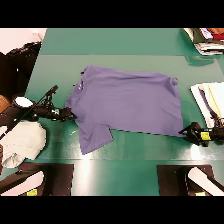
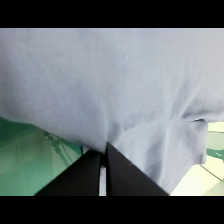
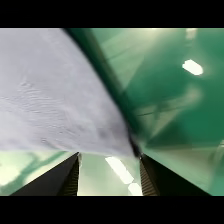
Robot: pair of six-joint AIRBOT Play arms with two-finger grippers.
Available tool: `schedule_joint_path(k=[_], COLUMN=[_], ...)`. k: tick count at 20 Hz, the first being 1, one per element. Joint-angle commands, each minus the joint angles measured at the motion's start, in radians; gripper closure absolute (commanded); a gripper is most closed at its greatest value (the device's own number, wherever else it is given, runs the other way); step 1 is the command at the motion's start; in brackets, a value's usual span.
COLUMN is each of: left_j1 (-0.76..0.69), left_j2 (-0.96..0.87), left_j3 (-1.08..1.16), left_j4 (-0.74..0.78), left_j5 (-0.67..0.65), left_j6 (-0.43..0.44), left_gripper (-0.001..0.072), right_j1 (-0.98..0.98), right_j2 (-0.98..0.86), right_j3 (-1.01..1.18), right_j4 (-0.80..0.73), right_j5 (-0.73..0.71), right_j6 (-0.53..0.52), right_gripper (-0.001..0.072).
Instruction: Fold the shirts.
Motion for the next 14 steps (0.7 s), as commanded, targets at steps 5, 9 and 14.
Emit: schedule_joint_path(k=[5,9,14], left_j1=[0.001,0.001,0.001], left_j2=[0.001,0.053,0.26], left_j3=[0.003,0.093,0.462], left_j4=[-0.003,0.021,0.159], left_j5=[-0.019,-0.086,-0.106], left_j6=[0.002,-0.029,-0.138], left_gripper=[0.0683,0.0684,0.0683], right_j1=[-0.005,-0.005,0.033], right_j2=[-0.047,0.011,0.209], right_j3=[-0.015,0.015,0.345], right_j4=[0.025,0.109,0.266], right_j5=[-0.059,-0.035,-0.056], right_j6=[-0.039,-0.086,-0.085], right_gripper=[0.0627,0.0698,0.0698])
